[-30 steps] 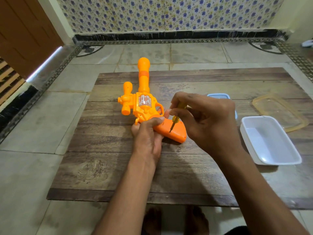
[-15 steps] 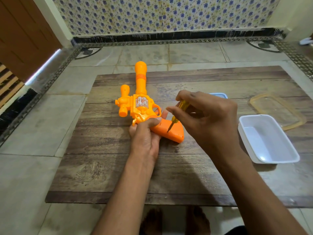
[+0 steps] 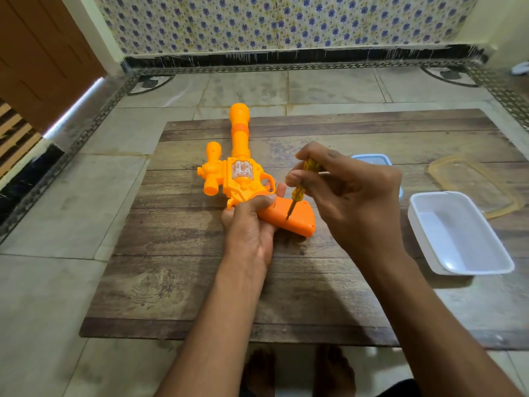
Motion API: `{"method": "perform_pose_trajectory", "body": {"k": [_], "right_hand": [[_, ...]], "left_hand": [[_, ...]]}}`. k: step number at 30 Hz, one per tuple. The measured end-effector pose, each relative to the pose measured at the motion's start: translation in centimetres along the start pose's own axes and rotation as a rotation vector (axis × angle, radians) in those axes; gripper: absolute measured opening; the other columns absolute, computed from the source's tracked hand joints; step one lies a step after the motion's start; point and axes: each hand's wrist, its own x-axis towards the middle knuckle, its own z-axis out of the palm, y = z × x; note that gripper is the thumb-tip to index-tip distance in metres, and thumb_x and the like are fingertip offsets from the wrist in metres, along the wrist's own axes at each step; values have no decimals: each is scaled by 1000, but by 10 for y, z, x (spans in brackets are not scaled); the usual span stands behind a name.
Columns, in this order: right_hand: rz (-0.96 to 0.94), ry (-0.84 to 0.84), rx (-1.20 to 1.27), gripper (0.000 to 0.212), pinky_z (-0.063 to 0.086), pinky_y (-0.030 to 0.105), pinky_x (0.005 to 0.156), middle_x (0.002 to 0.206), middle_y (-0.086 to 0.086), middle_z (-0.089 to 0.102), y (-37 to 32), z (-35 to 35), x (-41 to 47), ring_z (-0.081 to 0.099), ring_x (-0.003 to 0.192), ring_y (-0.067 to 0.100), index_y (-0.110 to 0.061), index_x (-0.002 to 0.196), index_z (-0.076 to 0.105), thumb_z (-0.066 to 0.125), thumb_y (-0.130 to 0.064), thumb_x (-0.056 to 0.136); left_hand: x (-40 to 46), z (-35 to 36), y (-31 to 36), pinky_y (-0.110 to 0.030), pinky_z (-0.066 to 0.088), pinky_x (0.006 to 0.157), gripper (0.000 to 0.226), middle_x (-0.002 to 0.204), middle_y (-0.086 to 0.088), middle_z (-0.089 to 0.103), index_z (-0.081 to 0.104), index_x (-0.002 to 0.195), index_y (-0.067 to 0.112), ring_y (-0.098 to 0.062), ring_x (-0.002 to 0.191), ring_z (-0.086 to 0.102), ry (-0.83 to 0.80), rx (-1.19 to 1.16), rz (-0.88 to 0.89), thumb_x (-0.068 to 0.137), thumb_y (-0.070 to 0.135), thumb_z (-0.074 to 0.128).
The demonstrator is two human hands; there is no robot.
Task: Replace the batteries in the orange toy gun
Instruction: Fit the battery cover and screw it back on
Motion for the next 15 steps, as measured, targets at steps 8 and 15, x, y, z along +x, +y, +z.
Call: {"method": "perform_pose_trajectory", "body": {"k": [8, 15], "right_hand": [[-69, 67, -87, 12, 59, 41, 66, 85, 7, 77, 1, 8, -2, 75, 74, 21, -1, 97, 76, 74, -12, 95], [58, -8, 183, 30, 63, 49, 86, 115, 10, 77, 6, 11, -5, 77, 101, 18, 1, 126, 70, 64, -4, 97]], "left_hand": [[-2, 2, 2, -51, 63, 63, 56, 123, -28, 66, 55, 133, -6, -28, 74, 78, -10, 5, -12, 80, -26, 50], [2, -2, 1, -56, 62, 73, 62, 128, -29, 65, 53, 138, -4, -32, 83, 78, -23, 22, -29, 80, -24, 52]]}}
